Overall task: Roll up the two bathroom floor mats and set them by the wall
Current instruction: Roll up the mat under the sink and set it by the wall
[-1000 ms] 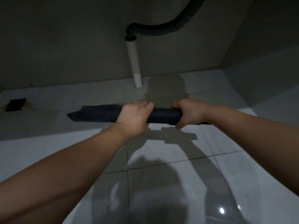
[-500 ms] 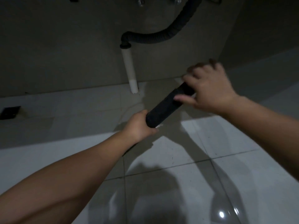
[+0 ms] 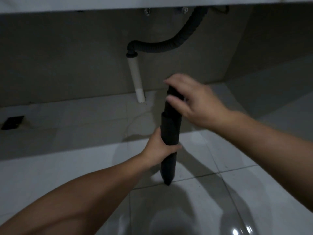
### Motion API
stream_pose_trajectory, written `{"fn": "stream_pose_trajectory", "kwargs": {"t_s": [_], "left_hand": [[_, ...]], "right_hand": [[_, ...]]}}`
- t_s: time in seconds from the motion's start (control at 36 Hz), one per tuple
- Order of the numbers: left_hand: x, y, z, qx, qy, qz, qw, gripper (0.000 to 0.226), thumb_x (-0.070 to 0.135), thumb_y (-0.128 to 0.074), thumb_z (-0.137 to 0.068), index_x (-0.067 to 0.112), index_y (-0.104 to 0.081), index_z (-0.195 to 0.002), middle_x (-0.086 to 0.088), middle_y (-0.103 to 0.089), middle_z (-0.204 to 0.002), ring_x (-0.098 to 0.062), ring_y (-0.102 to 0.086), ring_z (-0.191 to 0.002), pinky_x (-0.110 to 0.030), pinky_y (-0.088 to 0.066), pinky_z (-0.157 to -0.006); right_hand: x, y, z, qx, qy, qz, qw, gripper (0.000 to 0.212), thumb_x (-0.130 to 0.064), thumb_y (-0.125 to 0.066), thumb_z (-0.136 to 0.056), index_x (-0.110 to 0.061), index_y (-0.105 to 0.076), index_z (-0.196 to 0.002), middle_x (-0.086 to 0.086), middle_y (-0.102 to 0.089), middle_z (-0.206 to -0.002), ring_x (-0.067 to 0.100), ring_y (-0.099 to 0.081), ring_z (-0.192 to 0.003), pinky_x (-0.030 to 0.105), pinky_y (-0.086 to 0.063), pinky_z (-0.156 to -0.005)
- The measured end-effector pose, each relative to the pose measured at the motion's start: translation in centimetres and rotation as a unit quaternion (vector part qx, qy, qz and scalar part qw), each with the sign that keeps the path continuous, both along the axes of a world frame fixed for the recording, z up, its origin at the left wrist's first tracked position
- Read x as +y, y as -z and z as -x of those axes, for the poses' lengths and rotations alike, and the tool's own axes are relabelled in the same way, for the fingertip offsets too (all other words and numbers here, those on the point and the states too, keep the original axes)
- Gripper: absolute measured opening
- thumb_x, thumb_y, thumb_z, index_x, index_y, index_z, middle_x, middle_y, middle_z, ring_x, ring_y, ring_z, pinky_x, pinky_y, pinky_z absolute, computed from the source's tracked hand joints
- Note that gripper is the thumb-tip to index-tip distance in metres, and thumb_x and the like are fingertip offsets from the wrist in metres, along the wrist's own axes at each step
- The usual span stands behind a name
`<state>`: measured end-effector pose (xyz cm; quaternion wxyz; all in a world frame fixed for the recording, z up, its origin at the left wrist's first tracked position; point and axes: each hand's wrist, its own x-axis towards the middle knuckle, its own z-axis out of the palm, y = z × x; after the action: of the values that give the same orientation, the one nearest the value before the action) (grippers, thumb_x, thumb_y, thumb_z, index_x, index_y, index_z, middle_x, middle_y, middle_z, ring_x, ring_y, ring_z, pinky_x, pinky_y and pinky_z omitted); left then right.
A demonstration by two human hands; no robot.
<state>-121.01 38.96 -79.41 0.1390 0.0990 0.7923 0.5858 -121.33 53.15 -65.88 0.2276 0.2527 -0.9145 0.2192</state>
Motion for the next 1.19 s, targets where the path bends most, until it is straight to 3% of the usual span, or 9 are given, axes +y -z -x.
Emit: {"fn": "stream_pose_trajectory", "kwargs": {"t_s": [0.14, 0.28, 0.39, 0.47, 0.56, 0.78, 0.92, 1.03, 1.19], "left_hand": [[-0.4, 0.6, -0.8, -0.011, -0.028, -0.018, 0.999, 0.060, 0.014, -0.084, -0.068, 0.022, -0.050, -0.117, 0.003, -0.062, -0.111, -0.014, -0.060, -0.106, -0.029, -0.051, -0.086], [-0.1, -0.9, 0.3, 0.030, -0.061, -0.044, 0.997, 0.063, 0.021, -0.084, -0.068, 0.034, -0.044, -0.115, 0.020, -0.056, -0.107, 0.001, -0.056, -0.100, -0.022, -0.049, -0.084], [-0.5, 0.1, 0.1, 0.026, -0.063, -0.026, 0.997, 0.069, 0.025, -0.086, -0.066, 0.030, -0.044, -0.120, 0.014, -0.058, -0.110, -0.011, -0.058, -0.108, -0.027, -0.050, -0.085], [-0.5, -0.6, 0.0, 0.031, -0.077, -0.056, 0.995, 0.068, 0.027, -0.087, -0.066, 0.039, -0.043, -0.117, 0.024, -0.057, -0.109, 0.004, -0.057, -0.103, -0.024, -0.050, -0.087], [-0.1, -1.9, 0.5, 0.044, -0.084, -0.075, 0.993, 0.071, 0.024, -0.085, -0.068, 0.035, -0.041, -0.123, 0.024, -0.056, -0.111, 0.007, -0.056, -0.103, -0.017, -0.047, -0.084], [-0.2, -1.3, 1.1, 0.066, -0.098, -0.052, 0.992, 0.062, 0.014, -0.083, -0.069, 0.022, -0.042, -0.115, 0.008, -0.059, -0.105, -0.010, -0.059, -0.101, -0.030, -0.051, -0.088], [-0.2, -1.7, 1.7, 0.069, -0.076, -0.054, 0.993, 0.059, 0.012, -0.081, -0.072, 0.022, -0.042, -0.115, 0.010, -0.060, -0.105, -0.004, -0.060, -0.099, -0.029, -0.052, -0.086], [-0.4, -1.8, 2.2, 0.076, -0.072, -0.041, 0.994, 0.062, 0.021, -0.082, -0.069, 0.024, -0.046, -0.119, 0.004, -0.064, -0.111, -0.012, -0.062, -0.104, -0.042, -0.054, -0.091], [-0.3, -2.9, 2.5, 0.117, -0.043, 0.013, 0.992, 0.058, 0.027, -0.081, -0.069, 0.023, -0.049, -0.117, 0.004, -0.066, -0.107, -0.013, -0.064, -0.099, -0.044, -0.056, -0.084]], "right_hand": [[-0.9, -0.6, 0.5, -0.053, -0.073, -0.019, 0.996, 0.045, -0.030, -0.037, -0.096, -0.005, -0.054, -0.129, 0.012, -0.054, -0.134, 0.023, -0.049, -0.126, 0.033, -0.039, -0.104], [-0.8, -2.2, 1.0, 0.024, -0.063, 0.098, 0.993, 0.030, -0.014, -0.049, -0.095, 0.000, -0.061, -0.119, 0.010, -0.061, -0.114, 0.016, -0.057, -0.107, 0.023, -0.044, -0.094], [-0.6, 0.8, 0.8, -0.031, -0.051, 0.057, 0.997, 0.037, -0.022, -0.046, -0.094, -0.001, -0.059, -0.122, 0.014, -0.059, -0.112, 0.016, -0.055, -0.103, 0.021, -0.044, -0.090], [-0.2, -0.5, 1.3, 0.006, -0.020, 0.092, 0.996, 0.038, -0.025, -0.052, -0.091, 0.000, -0.062, -0.118, 0.014, -0.062, -0.101, 0.007, -0.053, -0.092, 0.012, -0.041, -0.083], [-0.2, -1.7, 1.4, 0.064, 0.021, 0.114, 0.991, 0.037, -0.028, -0.058, -0.089, -0.003, -0.064, -0.115, 0.014, -0.063, -0.096, 0.014, -0.057, -0.089, 0.024, -0.046, -0.079], [-1.0, 0.9, 1.1, -0.091, 0.012, 0.053, 0.994, 0.043, -0.029, -0.040, -0.096, -0.002, -0.060, -0.123, 0.015, -0.061, -0.124, 0.027, -0.056, -0.117, 0.028, -0.039, -0.098], [-1.0, 2.4, 0.1, -0.178, -0.015, -0.062, 0.982, 0.046, -0.027, -0.034, -0.101, -0.014, -0.032, -0.146, 0.003, -0.029, -0.154, 0.013, -0.023, -0.142, 0.013, -0.014, -0.107], [-0.2, 1.5, 1.1, -0.187, 0.017, -0.061, 0.980, 0.049, -0.036, -0.026, -0.102, -0.015, -0.032, -0.146, 0.006, -0.031, -0.153, 0.020, -0.027, -0.141, 0.030, -0.023, -0.112], [0.7, 1.9, 1.0, -0.251, -0.007, 0.017, 0.968, 0.069, -0.049, -0.052, -0.086, -0.015, -0.035, -0.144, 0.002, -0.048, -0.127, 0.016, -0.047, -0.119, 0.025, -0.037, -0.100]]}}
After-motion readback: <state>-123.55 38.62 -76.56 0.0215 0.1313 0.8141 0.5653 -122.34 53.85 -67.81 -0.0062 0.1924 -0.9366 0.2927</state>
